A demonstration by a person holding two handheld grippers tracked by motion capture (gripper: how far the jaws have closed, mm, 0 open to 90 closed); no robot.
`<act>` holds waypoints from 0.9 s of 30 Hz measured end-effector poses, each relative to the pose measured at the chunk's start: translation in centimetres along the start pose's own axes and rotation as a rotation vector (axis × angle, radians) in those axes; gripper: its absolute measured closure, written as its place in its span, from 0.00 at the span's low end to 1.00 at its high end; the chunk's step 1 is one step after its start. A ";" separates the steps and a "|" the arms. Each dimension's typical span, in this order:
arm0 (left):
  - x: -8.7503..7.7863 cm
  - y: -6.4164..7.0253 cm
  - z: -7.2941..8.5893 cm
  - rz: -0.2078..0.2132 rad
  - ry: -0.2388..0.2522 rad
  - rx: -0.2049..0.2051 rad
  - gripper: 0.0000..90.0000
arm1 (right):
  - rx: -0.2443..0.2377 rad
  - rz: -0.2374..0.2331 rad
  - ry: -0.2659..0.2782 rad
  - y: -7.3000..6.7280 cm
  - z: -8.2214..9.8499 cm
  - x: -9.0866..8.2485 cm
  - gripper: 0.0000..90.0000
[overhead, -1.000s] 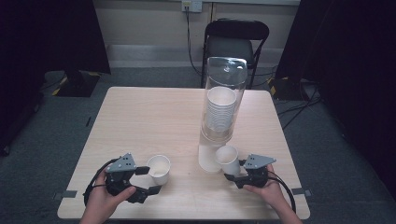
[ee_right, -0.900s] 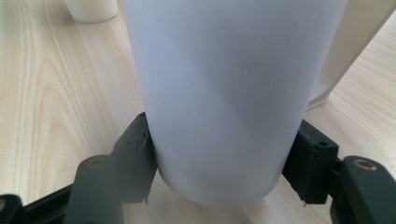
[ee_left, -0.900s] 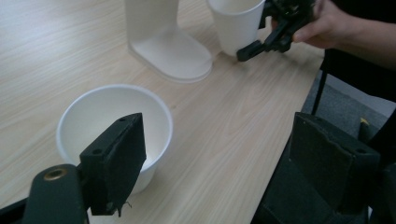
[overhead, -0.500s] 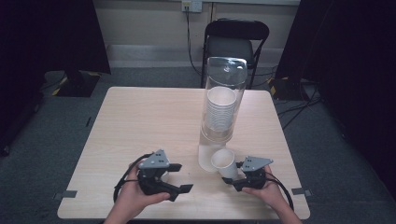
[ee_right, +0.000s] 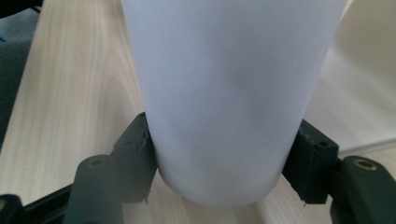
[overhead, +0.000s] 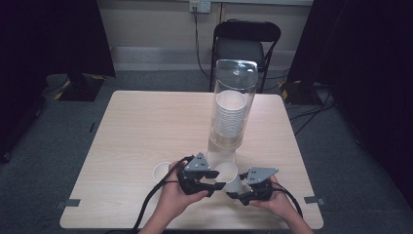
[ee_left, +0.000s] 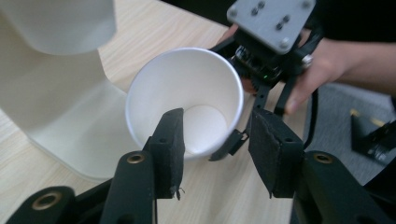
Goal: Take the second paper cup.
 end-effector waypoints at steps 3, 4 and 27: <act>1.1 0.0 -0.1 0.028 -0.035 0.011 0.75 | 0.004 -0.013 -0.006 -0.1 0.0 0.1 0.39; 1.4 0.1 -0.2 0.042 -0.045 0.016 0.80 | 0.004 -0.011 -0.008 -0.1 0.0 0.1 0.39; 5.4 2.1 -3.9 0.081 -0.243 0.218 0.92 | 0.052 -0.053 -0.054 2.1 1.5 -4.2 0.31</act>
Point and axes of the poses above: each handheld gripper's, and its own axes: x roughly forward along the jaws, z roughly out of its underside, y roughly to its right, the point moved 1 cm from there along x, roughly forward along the jaws, and after that the axes turned 12 degrees about x, right-handed, at the moved point
